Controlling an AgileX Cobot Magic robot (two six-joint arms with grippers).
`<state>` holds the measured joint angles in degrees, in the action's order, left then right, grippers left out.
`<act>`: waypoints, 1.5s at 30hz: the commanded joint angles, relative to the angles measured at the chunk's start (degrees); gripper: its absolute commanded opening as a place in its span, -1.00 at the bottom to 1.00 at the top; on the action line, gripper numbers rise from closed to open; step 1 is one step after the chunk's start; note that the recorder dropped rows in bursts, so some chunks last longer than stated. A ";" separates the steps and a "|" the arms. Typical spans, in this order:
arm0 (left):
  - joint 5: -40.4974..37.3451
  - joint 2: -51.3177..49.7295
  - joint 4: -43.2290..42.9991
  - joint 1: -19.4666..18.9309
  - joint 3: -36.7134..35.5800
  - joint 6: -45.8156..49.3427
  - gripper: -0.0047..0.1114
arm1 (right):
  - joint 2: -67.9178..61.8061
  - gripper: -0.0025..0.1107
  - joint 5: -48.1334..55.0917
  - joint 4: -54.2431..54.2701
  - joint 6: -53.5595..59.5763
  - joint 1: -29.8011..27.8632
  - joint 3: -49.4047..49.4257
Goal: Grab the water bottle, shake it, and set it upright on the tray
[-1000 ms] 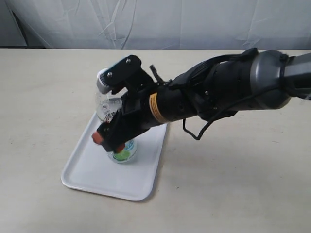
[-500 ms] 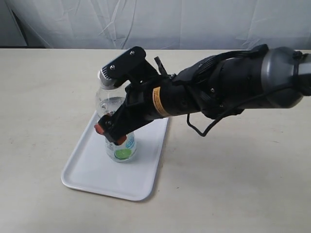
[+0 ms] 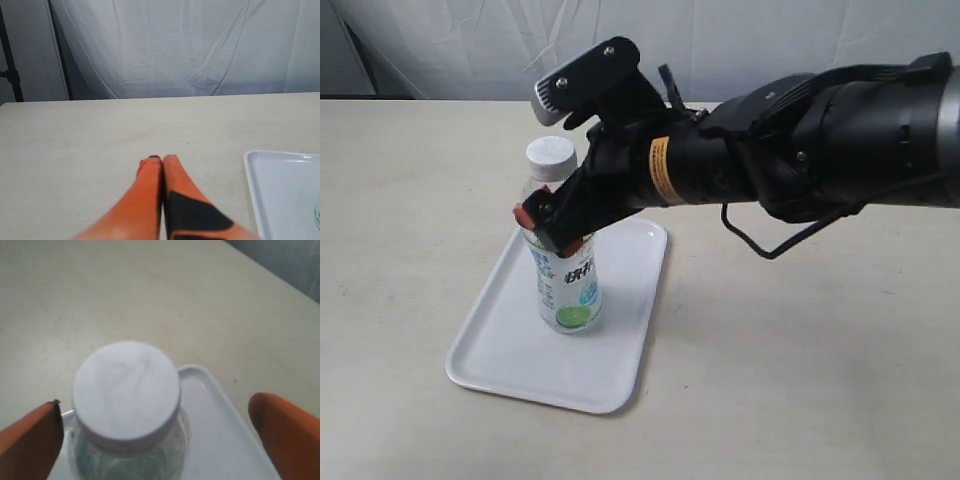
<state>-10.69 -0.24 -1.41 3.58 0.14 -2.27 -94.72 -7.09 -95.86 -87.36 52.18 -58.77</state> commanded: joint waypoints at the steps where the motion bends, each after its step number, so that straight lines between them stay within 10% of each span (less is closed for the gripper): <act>1: 0.32 0.24 -0.18 -0.03 -0.14 -0.22 -0.91 | 4.79 0.89 -0.46 -0.25 0.04 -0.18 0.11; 13: 0.32 0.24 -0.18 -0.03 -0.14 -0.22 -0.91 | 18.16 0.85 0.05 -4.09 -5.50 -0.18 1.58; 15: 0.32 0.24 -0.18 -0.03 -0.14 -0.22 -0.91 | 21.90 0.64 2.63 -4.09 -6.21 -0.18 4.24; 18: 0.32 0.24 -0.18 -0.03 -0.14 -0.22 -0.91 | 27.91 -0.52 14.95 -4.09 -6.58 -0.18 9.60; 20: 0.32 0.24 -0.18 -0.03 -0.14 -0.22 -0.91 | 30.92 -0.92 25.62 -4.09 -6.64 -0.18 12.02; 27: 0.34 0.24 -0.18 -0.03 -0.14 -0.22 -0.91 | 33.77 -0.91 77.05 14.71 -6.64 -0.18 14.56; 39: 0.34 0.24 -0.18 -0.03 -0.14 -0.22 -0.91 | 38.56 -0.91 75.69 17.79 -1.95 -0.44 14.56; 45: 0.34 0.24 -0.18 -0.03 -0.14 -0.22 -0.91 | 52.89 -0.91 33.70 15.92 0.86 -14.37 16.99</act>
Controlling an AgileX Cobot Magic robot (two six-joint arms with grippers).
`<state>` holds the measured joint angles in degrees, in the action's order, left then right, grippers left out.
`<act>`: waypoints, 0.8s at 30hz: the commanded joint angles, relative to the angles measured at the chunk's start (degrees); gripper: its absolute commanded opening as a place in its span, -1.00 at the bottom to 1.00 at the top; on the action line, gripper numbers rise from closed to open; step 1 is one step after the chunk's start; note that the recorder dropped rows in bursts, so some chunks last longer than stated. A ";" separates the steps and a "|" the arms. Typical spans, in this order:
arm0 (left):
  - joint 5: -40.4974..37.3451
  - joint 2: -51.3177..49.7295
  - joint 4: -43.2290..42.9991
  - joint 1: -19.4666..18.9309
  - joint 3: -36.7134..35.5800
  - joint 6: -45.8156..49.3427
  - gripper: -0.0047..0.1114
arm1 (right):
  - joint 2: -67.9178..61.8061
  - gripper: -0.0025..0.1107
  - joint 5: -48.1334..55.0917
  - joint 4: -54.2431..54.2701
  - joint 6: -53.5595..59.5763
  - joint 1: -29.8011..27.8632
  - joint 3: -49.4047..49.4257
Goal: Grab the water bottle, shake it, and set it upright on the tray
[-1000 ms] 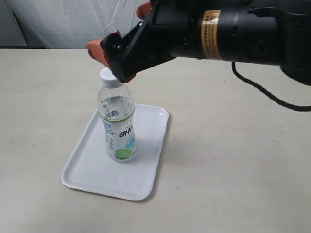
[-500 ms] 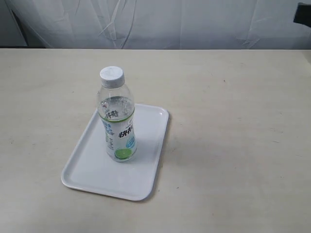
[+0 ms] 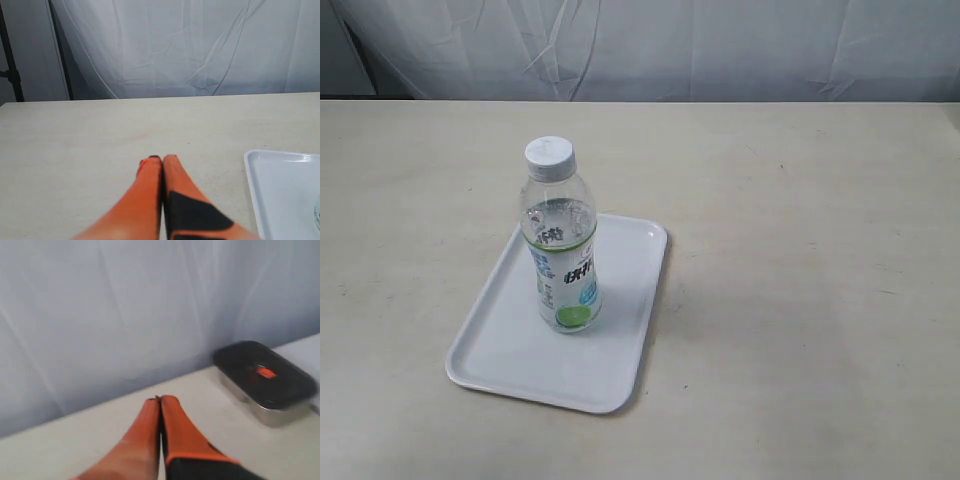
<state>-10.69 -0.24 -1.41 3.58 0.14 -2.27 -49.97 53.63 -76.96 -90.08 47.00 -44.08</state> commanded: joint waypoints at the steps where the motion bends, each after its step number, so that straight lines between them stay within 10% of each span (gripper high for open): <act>1: 0.34 0.24 -0.18 -0.03 -0.14 -0.22 -0.91 | 10.52 -0.91 -35.92 -4.21 4.67 -13.19 3.70; 8: 0.34 0.24 -0.18 -0.03 -0.14 -0.22 -0.91 | 26.07 -0.91 -60.90 -4.53 -0.16 -35.91 15.68; 17: 0.34 0.24 -0.18 -0.03 -0.14 -0.22 -0.91 | 31.55 -0.91 -67.56 -0.34 0.53 -37.64 27.16; 24: 0.34 0.24 -0.18 -0.03 -0.14 -0.22 -0.91 | 34.68 -0.91 -57.64 50.88 52.95 -37.64 34.42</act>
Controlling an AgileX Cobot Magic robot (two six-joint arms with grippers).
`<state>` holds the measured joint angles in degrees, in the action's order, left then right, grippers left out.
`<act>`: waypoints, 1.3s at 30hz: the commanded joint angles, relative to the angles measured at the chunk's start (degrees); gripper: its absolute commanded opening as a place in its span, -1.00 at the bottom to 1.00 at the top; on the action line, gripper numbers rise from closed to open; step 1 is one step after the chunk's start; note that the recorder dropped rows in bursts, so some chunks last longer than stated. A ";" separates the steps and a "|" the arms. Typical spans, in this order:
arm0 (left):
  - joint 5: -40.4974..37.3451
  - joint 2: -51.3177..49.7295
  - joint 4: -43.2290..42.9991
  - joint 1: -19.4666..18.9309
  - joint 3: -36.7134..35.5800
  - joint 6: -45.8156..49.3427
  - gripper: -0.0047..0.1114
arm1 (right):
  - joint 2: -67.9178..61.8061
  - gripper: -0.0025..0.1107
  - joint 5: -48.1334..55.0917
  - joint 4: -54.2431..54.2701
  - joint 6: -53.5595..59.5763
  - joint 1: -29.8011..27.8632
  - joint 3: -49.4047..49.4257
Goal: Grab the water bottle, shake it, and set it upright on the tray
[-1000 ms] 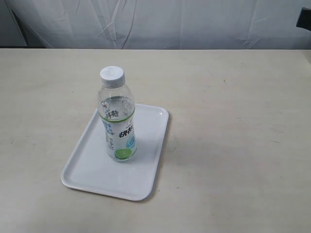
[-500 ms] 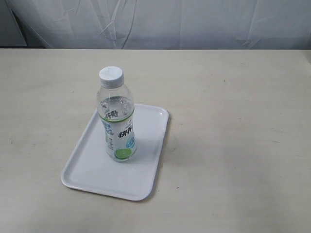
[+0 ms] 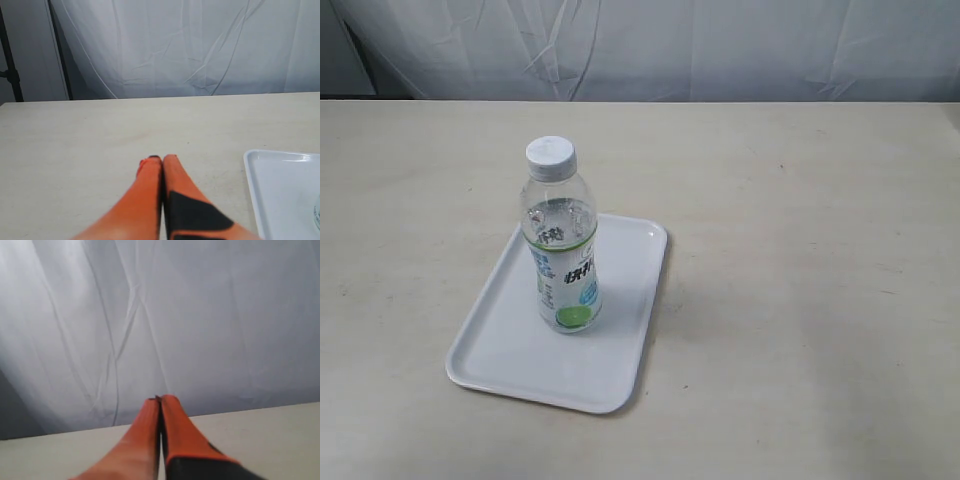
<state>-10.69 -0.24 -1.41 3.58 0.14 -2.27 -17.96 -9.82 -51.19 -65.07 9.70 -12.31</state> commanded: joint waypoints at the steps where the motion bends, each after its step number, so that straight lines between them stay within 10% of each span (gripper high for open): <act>1: 0.34 0.24 -0.18 -0.03 -0.14 -0.22 -0.91 | 3.90 -0.91 9.00 28.43 34.15 -0.34 3.03; 20: 0.34 0.24 -0.18 -0.03 -0.14 -0.22 -0.91 | 17.96 -0.91 26.42 46.27 65.50 -0.34 12.31; 39: 0.34 0.24 -0.18 -0.03 -0.14 -0.22 -0.91 | 17.96 -0.91 30.74 46.84 65.48 -0.34 12.31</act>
